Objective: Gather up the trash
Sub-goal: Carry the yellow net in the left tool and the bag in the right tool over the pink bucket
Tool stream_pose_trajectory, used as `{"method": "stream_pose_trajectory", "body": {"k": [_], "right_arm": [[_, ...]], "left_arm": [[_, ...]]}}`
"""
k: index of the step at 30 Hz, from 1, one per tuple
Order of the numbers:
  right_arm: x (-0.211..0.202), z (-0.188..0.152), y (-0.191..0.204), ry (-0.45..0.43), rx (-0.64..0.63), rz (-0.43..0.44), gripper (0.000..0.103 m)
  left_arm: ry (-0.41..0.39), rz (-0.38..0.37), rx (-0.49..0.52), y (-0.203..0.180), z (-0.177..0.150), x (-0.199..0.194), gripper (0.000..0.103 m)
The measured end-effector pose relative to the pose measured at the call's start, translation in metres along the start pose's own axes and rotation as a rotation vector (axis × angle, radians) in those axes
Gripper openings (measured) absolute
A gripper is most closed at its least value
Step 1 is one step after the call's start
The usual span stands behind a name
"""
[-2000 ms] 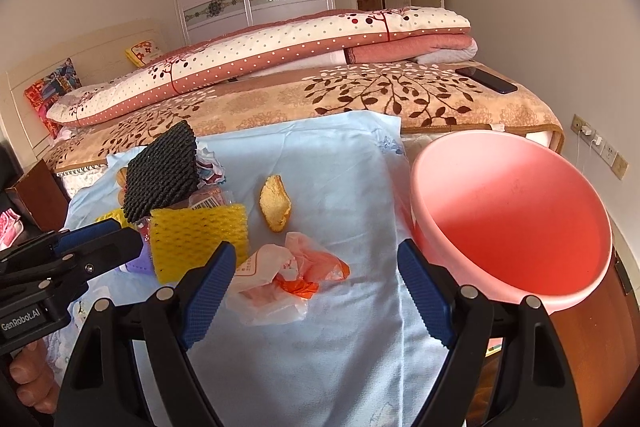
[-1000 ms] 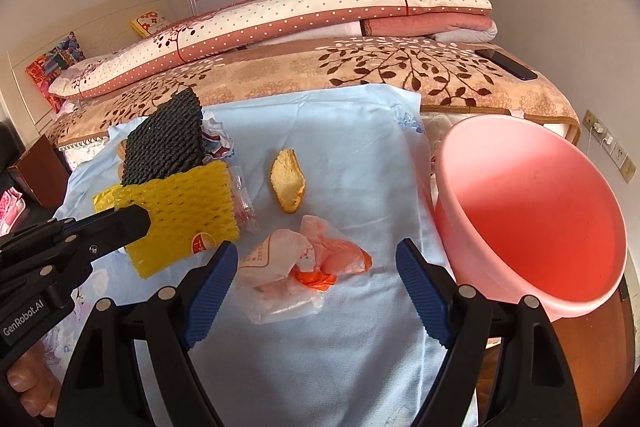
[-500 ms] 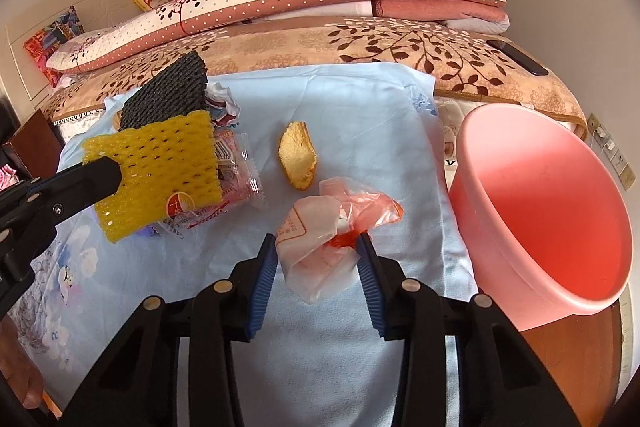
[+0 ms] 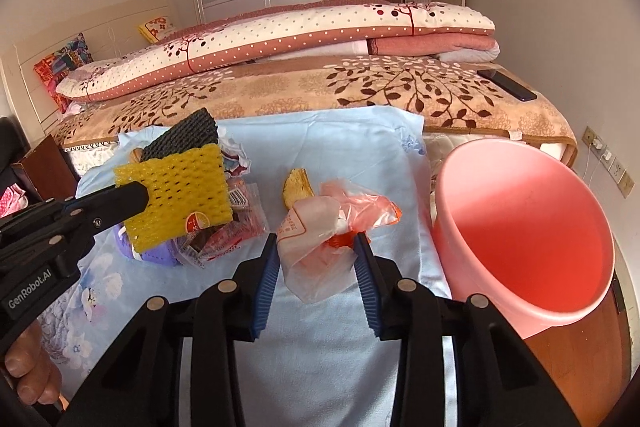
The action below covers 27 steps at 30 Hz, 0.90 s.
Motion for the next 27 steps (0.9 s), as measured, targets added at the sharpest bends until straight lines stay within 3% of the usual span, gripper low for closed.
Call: {"method": "stream_pose_trajectory", "body": {"k": [11, 27], "right_arm": [[-0.025, 0.007, -0.028, -0.056, 0.04, -0.042, 0.037], [-0.05, -0.004, -0.119, -0.086, 0.183, -0.189, 0.037]], "left_arm": [[-0.028, -0.038, 0.027, -0.028, 0.014, 0.0, 0.009], [-0.027, -0.182, 0.108, -0.107, 0.025, 0.021, 0.009]]}}
Point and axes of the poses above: each gripper's, at about its wrist camera, not at the fingertips, and x roughly the way its jaws point, y to its left, z to its top, the point moved 7 cm from there along x, roughly the way its jaws point, and after that the axes turned 8 degrees about -x, right-handed, at the moved point
